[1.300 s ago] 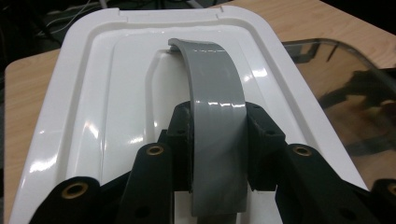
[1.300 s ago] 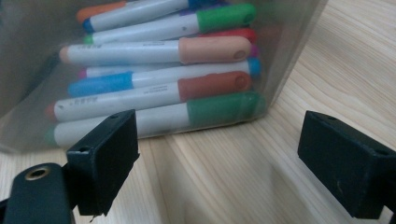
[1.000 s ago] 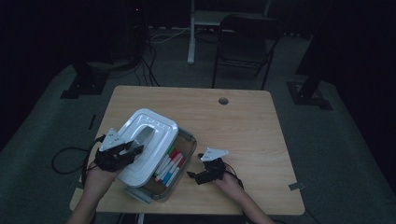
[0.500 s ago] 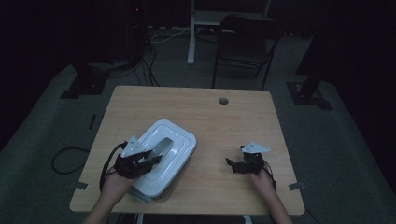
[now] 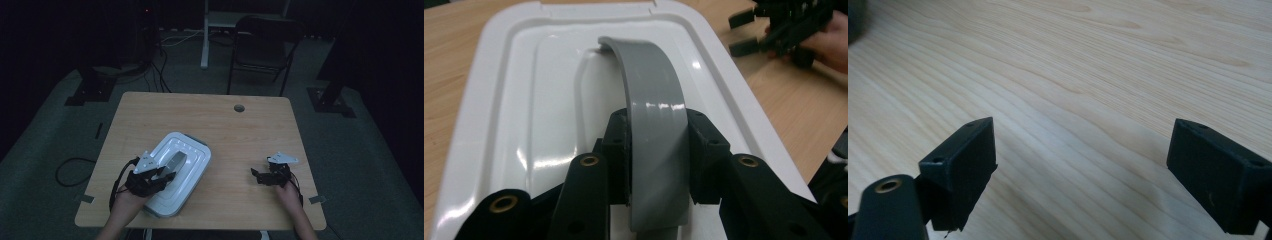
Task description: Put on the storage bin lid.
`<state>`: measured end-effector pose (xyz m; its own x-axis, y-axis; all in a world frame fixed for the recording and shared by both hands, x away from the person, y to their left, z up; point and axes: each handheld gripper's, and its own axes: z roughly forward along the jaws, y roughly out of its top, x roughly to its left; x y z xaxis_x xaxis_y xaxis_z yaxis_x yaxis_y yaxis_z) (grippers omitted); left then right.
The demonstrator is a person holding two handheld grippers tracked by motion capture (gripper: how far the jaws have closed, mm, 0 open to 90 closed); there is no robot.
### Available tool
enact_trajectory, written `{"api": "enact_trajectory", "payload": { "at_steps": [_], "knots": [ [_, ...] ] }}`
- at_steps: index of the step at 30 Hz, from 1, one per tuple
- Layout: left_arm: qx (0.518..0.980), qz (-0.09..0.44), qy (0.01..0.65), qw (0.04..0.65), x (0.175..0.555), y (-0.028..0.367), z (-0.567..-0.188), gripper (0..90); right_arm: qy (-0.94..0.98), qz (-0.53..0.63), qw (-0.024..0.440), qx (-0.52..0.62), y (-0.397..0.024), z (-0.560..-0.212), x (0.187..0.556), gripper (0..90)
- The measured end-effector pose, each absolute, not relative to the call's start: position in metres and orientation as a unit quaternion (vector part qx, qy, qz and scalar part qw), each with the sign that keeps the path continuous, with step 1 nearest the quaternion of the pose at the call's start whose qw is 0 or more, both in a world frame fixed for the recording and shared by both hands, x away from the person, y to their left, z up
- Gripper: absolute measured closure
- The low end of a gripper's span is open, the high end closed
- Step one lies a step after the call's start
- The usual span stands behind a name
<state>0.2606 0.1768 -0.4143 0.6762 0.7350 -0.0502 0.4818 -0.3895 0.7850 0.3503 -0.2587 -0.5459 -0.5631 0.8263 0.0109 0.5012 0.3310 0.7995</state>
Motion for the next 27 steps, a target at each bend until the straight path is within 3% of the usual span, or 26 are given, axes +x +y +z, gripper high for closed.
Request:
{"api": "enact_trajectory", "payload": {
  "at_steps": [5,11,12,16,19,21,27],
  "knots": [
    [0.816,0.148,0.375,0.414,0.263,0.179,-0.415,67.1,0.783,0.397,0.209,0.431,-0.266,-0.546,0.351,12.0],
    [0.813,0.142,0.369,0.427,0.263,0.181,-0.415,41.4,0.775,0.394,0.214,0.445,-0.278,-0.546,0.351,12.0],
    [0.813,0.142,0.369,0.427,0.263,0.181,-0.415,41.4,0.773,0.394,0.215,0.448,-0.279,-0.546,0.351,12.0],
    [0.799,0.155,0.371,0.447,0.261,0.194,-0.404,19.7,0.77,0.392,0.213,0.457,-0.284,-0.546,0.352,12.0],
    [0.787,0.177,0.377,0.455,0.261,0.205,-0.399,16.9,0.769,0.391,0.21,0.46,-0.284,-0.546,0.353,12.0],
    [0.778,0.197,0.387,0.454,0.261,0.215,-0.397,10.3,0.771,0.389,0.21,0.459,-0.284,-0.547,0.353,12.0],
    [0.743,0.234,0.43,0.456,0.269,0.251,-0.399,9.1,0.773,0.383,0.205,0.462,-0.283,-0.547,0.354,12.1]
  ]
}}
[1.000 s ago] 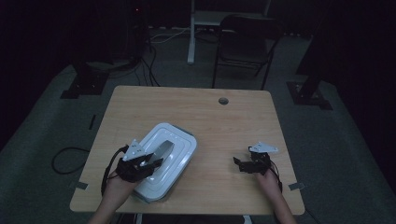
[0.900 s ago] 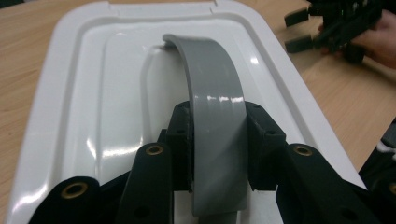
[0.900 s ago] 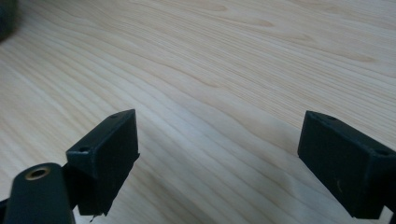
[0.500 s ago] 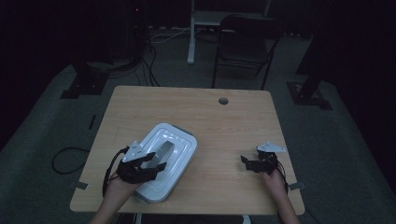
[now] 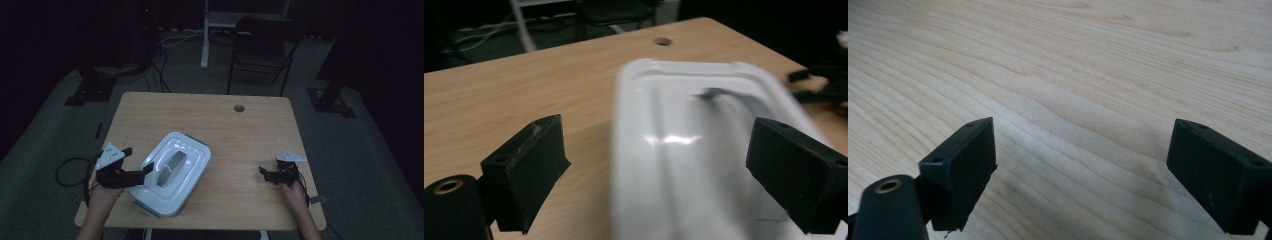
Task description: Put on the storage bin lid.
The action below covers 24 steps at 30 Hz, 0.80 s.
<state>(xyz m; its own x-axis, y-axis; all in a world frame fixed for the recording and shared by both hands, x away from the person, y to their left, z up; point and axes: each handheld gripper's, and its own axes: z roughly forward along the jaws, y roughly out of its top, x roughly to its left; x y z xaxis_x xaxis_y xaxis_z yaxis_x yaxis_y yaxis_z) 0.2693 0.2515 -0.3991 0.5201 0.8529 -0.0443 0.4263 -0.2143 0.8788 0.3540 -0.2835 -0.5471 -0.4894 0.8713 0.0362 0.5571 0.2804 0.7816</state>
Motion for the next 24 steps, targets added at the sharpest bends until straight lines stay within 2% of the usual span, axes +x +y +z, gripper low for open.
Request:
{"api": "enact_trajectory", "payload": {
  "at_steps": [2,10,14,24],
  "knots": [
    [0.737,0.249,0.442,0.446,0.274,0.262,-0.405,0.6,0.776,0.379,0.205,0.461,-0.283,-0.547,0.354,12.0],
    [0.717,0.266,0.473,0.438,0.289,0.289,-0.428,0.6,0.78,0.371,0.203,0.461,-0.281,-0.548,0.354,12.1],
    [0.701,0.271,0.49,0.442,0.303,0.307,-0.457,0.6,0.776,0.375,0.201,0.465,-0.282,-0.548,0.355,12.1],
    [0.723,0.24,0.504,0.407,0.32,0.302,-0.504,0.6,0.774,0.372,0.197,0.472,-0.283,-0.548,0.356,12.0]
  ]
}}
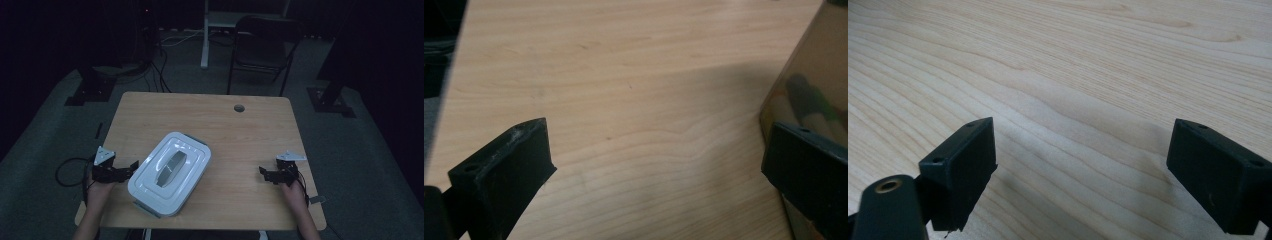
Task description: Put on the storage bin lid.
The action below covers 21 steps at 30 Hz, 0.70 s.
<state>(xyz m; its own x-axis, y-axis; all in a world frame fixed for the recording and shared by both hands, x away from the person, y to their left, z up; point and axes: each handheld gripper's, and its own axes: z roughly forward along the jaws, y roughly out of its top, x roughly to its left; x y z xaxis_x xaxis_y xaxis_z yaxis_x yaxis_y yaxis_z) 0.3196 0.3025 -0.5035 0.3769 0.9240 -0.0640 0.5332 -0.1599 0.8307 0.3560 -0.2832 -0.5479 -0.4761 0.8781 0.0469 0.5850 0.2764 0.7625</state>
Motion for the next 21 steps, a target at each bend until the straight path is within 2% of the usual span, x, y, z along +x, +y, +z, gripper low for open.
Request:
{"api": "enact_trajectory", "payload": {
  "at_steps": [7,14,21],
  "knots": [
    [0.744,0.217,0.488,0.403,0.323,0.289,-0.518,0.6,0.772,0.362,0.199,0.484,-0.283,-0.548,0.358,12.0],
    [0.737,0.223,0.493,0.405,0.321,0.286,-0.522,0.6,0.768,0.339,0.205,0.502,-0.283,-0.549,0.36,12.0],
    [0.748,0.206,0.484,0.405,0.316,0.277,-0.525,0.6,0.765,0.331,0.212,0.511,-0.282,-0.55,0.36,12.0]
  ]
}}
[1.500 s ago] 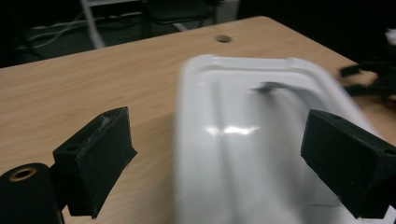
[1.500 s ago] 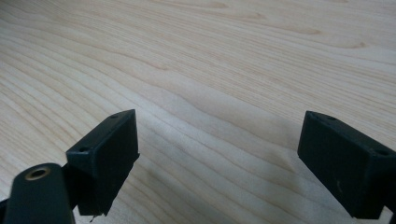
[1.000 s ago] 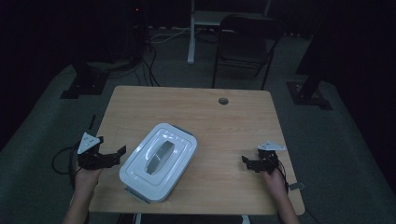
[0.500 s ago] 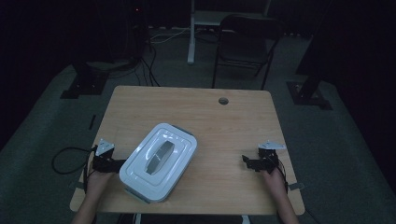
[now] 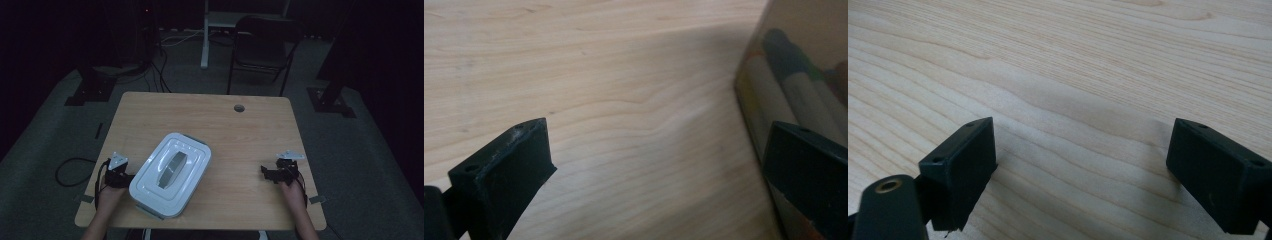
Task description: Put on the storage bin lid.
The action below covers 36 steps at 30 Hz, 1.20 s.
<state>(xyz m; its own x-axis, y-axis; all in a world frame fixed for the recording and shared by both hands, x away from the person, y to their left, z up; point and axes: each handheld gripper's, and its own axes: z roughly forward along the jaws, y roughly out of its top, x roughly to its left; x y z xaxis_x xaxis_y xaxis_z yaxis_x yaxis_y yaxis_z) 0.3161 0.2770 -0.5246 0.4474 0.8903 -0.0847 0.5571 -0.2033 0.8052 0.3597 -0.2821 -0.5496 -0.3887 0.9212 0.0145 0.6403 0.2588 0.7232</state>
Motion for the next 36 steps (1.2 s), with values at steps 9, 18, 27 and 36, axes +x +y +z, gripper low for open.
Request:
{"api": "enact_trajectory", "payload": {
  "at_steps": [9,18,27,36],
  "knots": [
    [0.769,0.191,0.462,0.399,0.309,0.246,-0.527,0.6,0.759,0.339,0.208,0.516,-0.284,-0.549,0.36,12.1],
    [0.782,0.195,0.449,0.385,0.307,0.218,-0.528,0.6,0.759,0.341,0.206,0.515,-0.285,-0.549,0.36,12.0],
    [0.797,0.182,0.428,0.385,0.311,0.188,-0.528,0.6,0.76,0.343,0.204,0.514,-0.285,-0.549,0.36,12.0],
    [0.804,0.163,0.417,0.391,0.314,0.18,-0.533,0.5,0.759,0.343,0.203,0.514,-0.285,-0.549,0.36,12.0]
  ]
}}
